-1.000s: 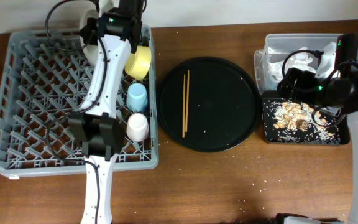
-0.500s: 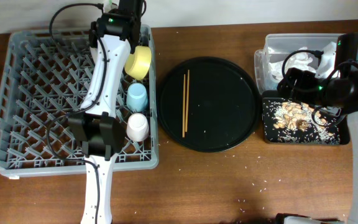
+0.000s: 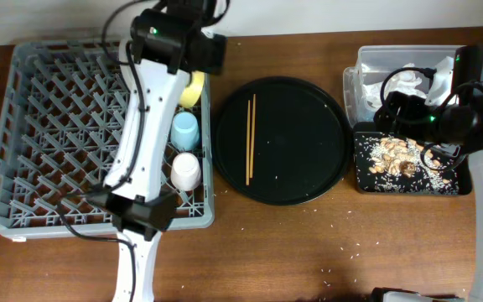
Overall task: Sort waste into correct bins and load items into the dishwasher rack
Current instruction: 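Stand the white plate upright in the back of the rack, then grasp one wooden chopstick on the black tray with the left gripper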
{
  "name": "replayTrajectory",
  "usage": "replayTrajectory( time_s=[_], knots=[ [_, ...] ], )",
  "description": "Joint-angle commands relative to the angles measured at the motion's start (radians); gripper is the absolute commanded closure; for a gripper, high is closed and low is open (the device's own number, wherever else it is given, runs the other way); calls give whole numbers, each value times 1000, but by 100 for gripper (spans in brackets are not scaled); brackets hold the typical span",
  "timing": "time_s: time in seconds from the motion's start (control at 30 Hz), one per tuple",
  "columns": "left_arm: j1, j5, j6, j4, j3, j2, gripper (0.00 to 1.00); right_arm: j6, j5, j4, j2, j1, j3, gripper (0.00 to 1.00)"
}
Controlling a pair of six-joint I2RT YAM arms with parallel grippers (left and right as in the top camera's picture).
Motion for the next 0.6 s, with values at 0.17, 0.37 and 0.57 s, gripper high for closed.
replayTrajectory(
  time_s=[0.17, 0.37, 0.57],
  knots=[
    [-142, 146, -221, 140, -240, 166, 51, 4, 13, -1, 3, -4, 12, 2],
    [-164, 105, -275, 293, -385, 206, 58, 4, 13, -1, 3, -4, 12, 2],
    [-168, 74, -299, 428, -543, 206, 58, 4, 13, -1, 3, -4, 12, 2]
  ],
)
